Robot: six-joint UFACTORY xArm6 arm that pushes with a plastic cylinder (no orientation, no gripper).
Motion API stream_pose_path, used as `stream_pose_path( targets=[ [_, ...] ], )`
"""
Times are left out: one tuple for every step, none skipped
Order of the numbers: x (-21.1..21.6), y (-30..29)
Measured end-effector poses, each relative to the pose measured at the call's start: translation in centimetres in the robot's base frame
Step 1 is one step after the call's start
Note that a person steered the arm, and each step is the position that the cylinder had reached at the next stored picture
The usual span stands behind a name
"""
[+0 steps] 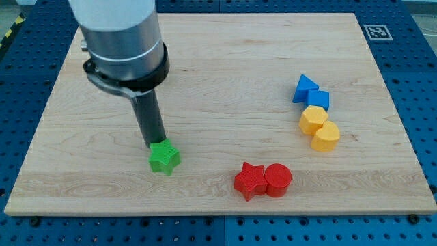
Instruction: Push the green star into left of the red star
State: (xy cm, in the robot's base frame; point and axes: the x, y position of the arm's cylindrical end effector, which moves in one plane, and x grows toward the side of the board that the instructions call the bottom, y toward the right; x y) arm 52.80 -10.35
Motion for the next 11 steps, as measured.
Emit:
stream_pose_path(
  targets=[
    [1.9,0.0],
    [4.0,0.4],
    [4.5,0.7],
    [2.6,-2.7],
    [3.6,-6.2],
    [6.6,-4.6],
    [7.2,0.8],
    [7.2,5.7],
    [7.2,7.4],
    [6.9,5.3],
    [5.2,5.0]
  ],
)
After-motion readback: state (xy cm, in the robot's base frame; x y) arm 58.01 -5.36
